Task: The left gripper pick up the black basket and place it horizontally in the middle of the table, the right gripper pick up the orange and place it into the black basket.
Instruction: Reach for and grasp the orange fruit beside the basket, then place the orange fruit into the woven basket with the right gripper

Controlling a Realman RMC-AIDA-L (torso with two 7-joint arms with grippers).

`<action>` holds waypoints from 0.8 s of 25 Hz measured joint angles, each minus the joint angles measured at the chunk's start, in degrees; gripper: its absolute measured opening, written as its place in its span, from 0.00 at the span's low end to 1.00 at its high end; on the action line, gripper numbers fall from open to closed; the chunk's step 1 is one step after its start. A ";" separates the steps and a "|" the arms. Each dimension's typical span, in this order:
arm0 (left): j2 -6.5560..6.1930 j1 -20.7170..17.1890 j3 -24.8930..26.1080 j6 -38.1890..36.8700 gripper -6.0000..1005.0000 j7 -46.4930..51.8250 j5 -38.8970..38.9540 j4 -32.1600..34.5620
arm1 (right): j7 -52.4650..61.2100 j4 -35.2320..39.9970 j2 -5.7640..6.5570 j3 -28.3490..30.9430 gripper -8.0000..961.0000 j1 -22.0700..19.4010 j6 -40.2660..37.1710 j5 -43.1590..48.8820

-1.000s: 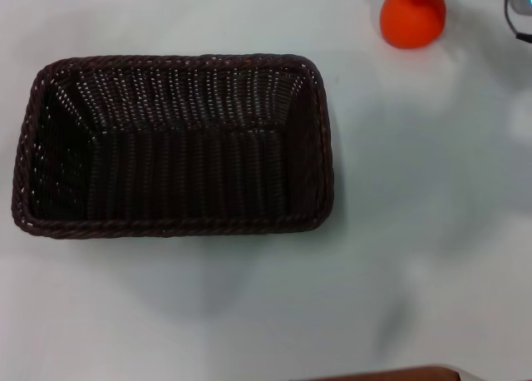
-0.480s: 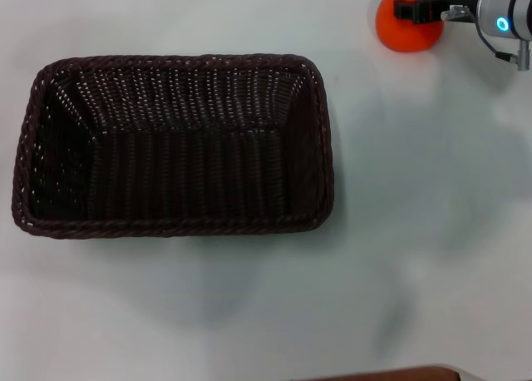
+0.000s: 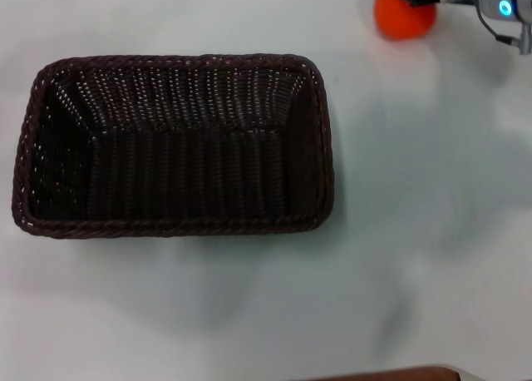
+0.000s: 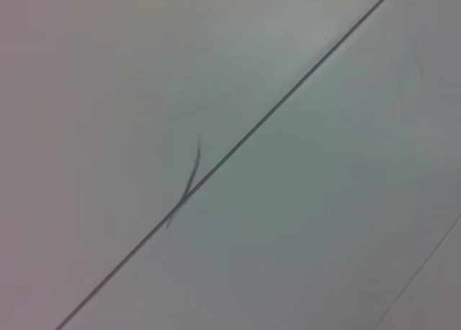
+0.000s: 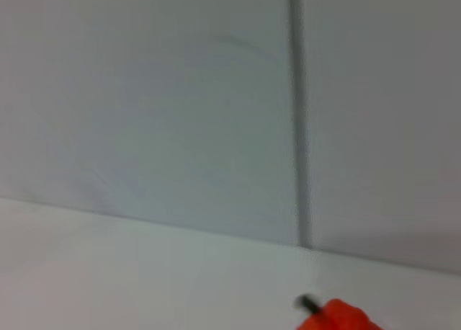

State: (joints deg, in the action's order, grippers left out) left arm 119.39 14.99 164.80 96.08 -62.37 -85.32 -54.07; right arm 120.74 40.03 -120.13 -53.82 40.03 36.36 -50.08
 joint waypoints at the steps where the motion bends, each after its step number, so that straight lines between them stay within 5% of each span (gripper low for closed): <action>1: 0.00 0.00 0.00 0.00 0.78 0.00 0.00 0.00 | 0.05 2.40 -0.04 -1.18 0.34 -0.75 2.49 -1.58; 11: 0.47 -2.00 0.00 -2.75 0.78 -10.72 3.51 3.82 | 5.46 32.71 -0.07 -18.30 0.26 -9.59 23.41 -11.54; 20: 0.47 -3.25 -0.01 -3.53 0.78 -17.48 3.89 6.87 | 2.69 38.18 0.08 -24.78 0.18 -7.82 39.50 -14.77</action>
State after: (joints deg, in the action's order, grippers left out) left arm 119.86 11.75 164.79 92.55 -79.86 -81.43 -47.20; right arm 123.43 78.21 -120.05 -78.60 32.21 75.86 -64.85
